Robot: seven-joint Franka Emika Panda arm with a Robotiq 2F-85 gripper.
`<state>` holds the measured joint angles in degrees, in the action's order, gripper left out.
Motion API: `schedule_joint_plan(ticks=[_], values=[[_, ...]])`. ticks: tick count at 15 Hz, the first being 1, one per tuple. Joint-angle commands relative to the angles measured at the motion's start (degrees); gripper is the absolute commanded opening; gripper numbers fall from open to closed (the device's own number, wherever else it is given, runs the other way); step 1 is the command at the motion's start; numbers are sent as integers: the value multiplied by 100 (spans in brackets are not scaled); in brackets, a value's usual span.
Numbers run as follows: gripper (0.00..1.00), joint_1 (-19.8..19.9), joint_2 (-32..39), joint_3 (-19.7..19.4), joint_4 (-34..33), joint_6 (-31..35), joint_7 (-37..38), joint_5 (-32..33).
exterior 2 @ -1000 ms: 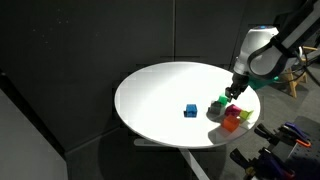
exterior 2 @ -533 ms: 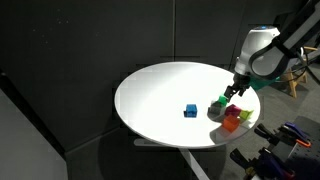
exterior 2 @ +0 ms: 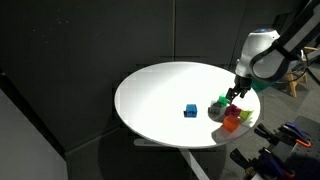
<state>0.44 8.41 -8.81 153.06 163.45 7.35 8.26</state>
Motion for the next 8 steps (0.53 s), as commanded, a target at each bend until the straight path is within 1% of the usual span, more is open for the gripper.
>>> schedule_joint_plan(ticks=[1,8], values=[[100,71,60,-22,51,88,-145,225],[100,66,281,-24,-31,211,-317,202]])
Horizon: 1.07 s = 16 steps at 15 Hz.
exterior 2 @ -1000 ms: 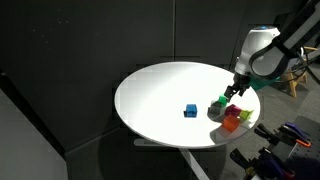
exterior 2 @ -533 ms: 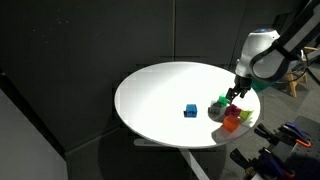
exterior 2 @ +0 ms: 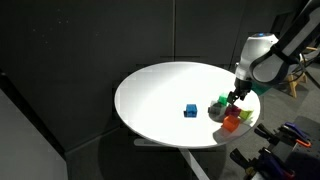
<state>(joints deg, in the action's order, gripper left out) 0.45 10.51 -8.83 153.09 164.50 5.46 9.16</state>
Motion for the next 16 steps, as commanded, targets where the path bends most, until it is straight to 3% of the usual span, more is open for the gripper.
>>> schedule_joint_plan(ticks=[1,16], values=[[100,60,104,-28,-47,128,-131,106],[100,32,563,-1,-393,184,-165,-14]])
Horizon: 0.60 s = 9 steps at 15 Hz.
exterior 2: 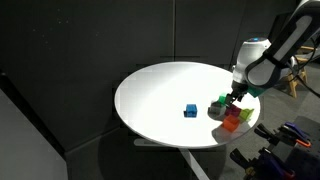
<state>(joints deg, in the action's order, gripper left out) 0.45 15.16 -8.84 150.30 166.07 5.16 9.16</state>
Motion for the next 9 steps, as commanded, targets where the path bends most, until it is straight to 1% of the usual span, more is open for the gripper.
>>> schedule_joint_plan(ticks=[1,9], values=[[100,32,121,-4,-131,29,-135,-13],[100,30,292,-26,-204,58,-162,-4]])
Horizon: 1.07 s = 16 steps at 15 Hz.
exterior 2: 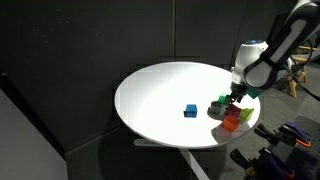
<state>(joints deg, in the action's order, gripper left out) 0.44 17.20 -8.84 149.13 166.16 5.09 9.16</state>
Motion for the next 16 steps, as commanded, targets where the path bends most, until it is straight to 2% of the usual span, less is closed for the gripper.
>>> schedule_joint_plan(ticks=[1,7,8,9,13,14,16], values=[[100,31,106,-26,-93,49,-160,-7],[100,20,176,-38,-125,64,-174,-11],[75,21,176,-32,-127,56,-172,-20],[72,20,173,-30,-129,50,-170,-24],[38,-10,122,-42,-107,17,-110,-34],[33,-27,81,-54,-89,-7,-78,-34],[32,-73,24,-99,-59,-35,-21,0]])
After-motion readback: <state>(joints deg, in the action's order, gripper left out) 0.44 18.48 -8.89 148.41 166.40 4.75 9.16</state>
